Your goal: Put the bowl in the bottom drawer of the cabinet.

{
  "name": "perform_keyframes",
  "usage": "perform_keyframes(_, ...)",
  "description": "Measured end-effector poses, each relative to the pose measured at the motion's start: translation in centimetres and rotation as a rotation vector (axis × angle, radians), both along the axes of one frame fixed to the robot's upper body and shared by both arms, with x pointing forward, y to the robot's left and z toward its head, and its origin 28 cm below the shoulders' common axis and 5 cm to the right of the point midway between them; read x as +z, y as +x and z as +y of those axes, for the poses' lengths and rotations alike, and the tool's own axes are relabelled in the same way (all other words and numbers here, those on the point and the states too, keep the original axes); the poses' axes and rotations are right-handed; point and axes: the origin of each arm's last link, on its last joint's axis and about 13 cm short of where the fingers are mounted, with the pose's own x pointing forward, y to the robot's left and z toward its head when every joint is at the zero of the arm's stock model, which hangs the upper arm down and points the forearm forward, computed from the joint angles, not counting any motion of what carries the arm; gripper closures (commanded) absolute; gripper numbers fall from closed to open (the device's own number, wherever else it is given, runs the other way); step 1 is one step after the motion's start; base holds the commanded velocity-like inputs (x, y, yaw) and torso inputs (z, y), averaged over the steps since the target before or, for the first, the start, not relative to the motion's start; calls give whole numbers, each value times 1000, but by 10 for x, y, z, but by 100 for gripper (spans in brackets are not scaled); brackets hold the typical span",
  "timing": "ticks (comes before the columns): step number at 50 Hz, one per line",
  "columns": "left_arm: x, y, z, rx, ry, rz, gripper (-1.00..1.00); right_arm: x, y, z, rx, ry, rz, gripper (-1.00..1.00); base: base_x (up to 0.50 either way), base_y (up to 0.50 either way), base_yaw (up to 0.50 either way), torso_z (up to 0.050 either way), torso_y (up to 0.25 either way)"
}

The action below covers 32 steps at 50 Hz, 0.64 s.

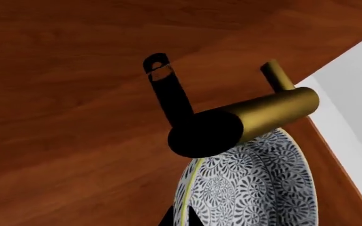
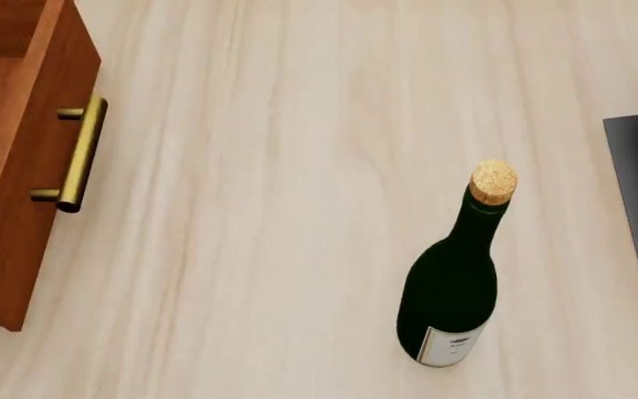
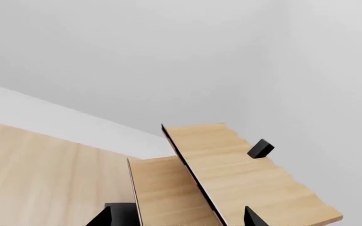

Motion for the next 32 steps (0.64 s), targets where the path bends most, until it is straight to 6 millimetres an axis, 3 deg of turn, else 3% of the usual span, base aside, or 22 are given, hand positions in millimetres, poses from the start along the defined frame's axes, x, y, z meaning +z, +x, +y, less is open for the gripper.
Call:
perform_keyframes(11,0,-8,4,-52,-8,-61,-100,-1,0,3,2,3,2,-100,2,5,4,0,-6)
perform_keyframes(17,9,-23,-1,-105,-63,-105,-100,-1,-1,8,5,5,-2,-100,0,0,0,0,-2)
perform_keyframes(23,34,-51,-8,-165,-89,-187,-100,-2,-1,10,5,7,-4,-100,0,0,0,0,0)
perform_keyframes(32,88,-116,-26,-284,-19,-393,-100,-2,-3,12,5,10,-6,-100,0,0,0,0,0)
